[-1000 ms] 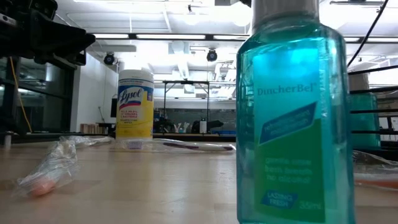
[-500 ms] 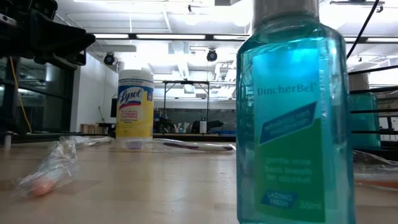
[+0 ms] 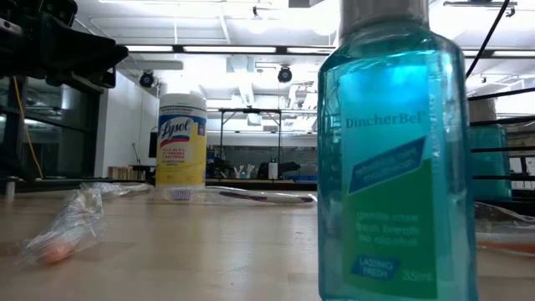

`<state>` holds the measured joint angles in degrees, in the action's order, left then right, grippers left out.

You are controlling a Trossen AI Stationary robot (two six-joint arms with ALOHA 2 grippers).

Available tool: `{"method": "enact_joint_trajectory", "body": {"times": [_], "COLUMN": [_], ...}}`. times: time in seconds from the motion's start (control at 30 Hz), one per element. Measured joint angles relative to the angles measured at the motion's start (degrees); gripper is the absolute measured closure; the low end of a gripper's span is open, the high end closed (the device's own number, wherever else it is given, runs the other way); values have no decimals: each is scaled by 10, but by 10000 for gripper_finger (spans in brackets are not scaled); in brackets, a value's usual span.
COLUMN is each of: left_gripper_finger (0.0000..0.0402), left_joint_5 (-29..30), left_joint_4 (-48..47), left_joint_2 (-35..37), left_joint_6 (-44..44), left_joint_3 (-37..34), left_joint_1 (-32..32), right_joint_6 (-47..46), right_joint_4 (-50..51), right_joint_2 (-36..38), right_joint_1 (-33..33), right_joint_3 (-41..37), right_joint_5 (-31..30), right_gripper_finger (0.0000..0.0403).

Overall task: Pick & Place toothbrushing station
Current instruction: Put the blue mouthwash into the wire organizer

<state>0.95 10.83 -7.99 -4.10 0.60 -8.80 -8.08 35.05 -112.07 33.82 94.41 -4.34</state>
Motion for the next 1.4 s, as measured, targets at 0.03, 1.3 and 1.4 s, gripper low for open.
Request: {"method": "enact_joint_trajectory", "body": {"times": [0.03, 1.3, 1.4], "left_gripper_finger": [299, 299, 299], "left_joint_5": [0, 0, 0], "left_joint_4": [0, 0, 0], "left_joint_2": [0, 0, 0], "left_joint_6": [0, 0, 0], "left_joint_3": [0, 0, 0], "left_joint_1": [0, 0, 0], "right_joint_6": [6, 93, 78], "right_joint_4": [1, -72, -51], "right_joint_2": [0, 1, 0], "right_joint_1": [2, -61, -63], "right_joint_3": [0, 28, 28], "right_joint_5": [1, 93, 93], "right_gripper_finger": [286, 245, 245]}}
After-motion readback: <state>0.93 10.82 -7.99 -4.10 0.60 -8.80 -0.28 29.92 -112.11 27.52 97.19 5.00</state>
